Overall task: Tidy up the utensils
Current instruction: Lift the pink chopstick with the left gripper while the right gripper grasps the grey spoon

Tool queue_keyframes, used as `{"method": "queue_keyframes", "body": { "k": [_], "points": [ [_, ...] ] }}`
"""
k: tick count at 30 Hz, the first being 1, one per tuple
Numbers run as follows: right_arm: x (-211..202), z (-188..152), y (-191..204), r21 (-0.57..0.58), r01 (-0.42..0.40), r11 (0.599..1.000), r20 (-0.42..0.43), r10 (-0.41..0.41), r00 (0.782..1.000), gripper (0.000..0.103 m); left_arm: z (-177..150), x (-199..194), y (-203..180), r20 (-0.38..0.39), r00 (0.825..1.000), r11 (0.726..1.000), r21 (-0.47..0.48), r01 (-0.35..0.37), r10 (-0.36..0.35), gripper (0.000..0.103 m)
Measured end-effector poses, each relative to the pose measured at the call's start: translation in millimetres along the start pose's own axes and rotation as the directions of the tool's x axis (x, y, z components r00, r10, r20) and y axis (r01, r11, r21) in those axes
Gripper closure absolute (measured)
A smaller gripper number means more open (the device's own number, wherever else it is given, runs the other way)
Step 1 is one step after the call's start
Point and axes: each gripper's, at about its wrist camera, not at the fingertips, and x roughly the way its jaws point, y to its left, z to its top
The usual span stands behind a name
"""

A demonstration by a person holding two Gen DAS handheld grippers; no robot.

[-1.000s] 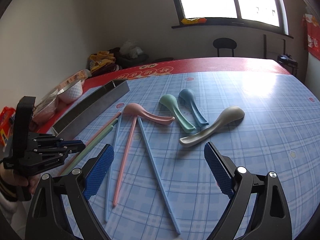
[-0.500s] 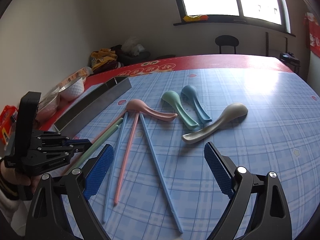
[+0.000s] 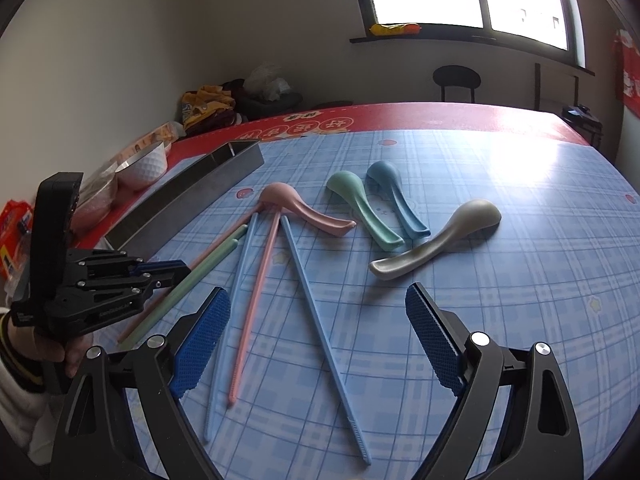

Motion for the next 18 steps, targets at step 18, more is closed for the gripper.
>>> {"method": "queue_keyframes", "body": {
  "k": [18],
  "points": [
    [21,41,-21,-0.050,0.079,0.996,-0.125,-0.085,0.988,0.056,-1,-1,4,0.014,1.000,1.000,-0.017,0.011,-0.011,0.097]
  ]
}}
